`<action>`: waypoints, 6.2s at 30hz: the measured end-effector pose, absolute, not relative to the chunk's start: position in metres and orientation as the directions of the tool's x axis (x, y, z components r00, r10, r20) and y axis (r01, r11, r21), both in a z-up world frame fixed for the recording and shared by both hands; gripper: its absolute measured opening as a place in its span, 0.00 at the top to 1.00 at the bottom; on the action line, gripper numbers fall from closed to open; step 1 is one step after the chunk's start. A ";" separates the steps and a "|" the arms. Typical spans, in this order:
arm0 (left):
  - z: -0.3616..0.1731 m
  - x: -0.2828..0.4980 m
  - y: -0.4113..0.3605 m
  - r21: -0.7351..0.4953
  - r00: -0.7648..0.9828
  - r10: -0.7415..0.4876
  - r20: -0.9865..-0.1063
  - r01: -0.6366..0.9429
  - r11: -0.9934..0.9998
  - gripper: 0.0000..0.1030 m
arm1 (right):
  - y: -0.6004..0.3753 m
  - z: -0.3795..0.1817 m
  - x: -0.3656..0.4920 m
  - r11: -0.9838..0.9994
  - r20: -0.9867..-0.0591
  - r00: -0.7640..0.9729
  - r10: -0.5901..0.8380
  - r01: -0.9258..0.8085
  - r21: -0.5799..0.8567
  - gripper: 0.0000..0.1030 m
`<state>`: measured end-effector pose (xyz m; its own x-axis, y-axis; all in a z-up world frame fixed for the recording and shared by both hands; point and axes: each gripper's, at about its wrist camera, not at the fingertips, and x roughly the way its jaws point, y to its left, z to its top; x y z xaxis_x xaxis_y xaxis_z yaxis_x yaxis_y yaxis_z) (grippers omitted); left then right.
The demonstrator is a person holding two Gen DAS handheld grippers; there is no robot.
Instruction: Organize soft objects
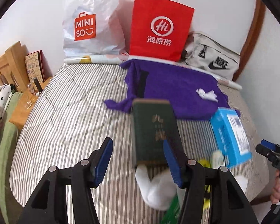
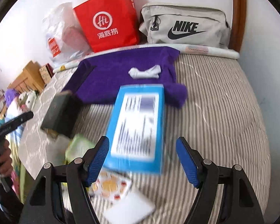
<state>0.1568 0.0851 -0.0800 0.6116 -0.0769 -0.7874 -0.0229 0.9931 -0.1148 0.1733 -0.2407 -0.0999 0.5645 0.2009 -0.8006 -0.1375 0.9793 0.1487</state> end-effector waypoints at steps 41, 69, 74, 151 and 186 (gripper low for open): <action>-0.145 0.105 0.066 -0.207 0.524 -0.223 -0.822 0.089 0.974 0.42 | -0.225 -0.189 0.077 0.995 -0.840 0.534 0.096 -0.075 0.066 0.30; -0.154 0.118 0.057 -0.162 0.555 -0.217 -0.803 0.147 0.976 0.92 | -0.237 -0.202 0.086 0.991 -0.843 0.521 0.131 -0.080 0.104 0.30; -0.140 0.109 0.093 -0.109 0.594 -0.120 -0.796 0.054 0.993 0.93 | -0.242 -0.202 0.087 0.992 -0.839 0.528 0.129 -0.078 0.103 0.30; -0.147 0.101 0.072 -0.200 0.607 -0.289 -0.740 0.212 0.957 0.85 | -0.244 -0.194 0.086 0.991 -0.798 0.591 0.118 -0.122 0.057 0.35; -0.024 0.174 0.108 -0.348 0.685 -0.369 -0.628 0.177 0.920 0.86 | -0.229 -0.077 0.186 0.959 -0.692 0.675 0.257 -0.266 0.096 0.35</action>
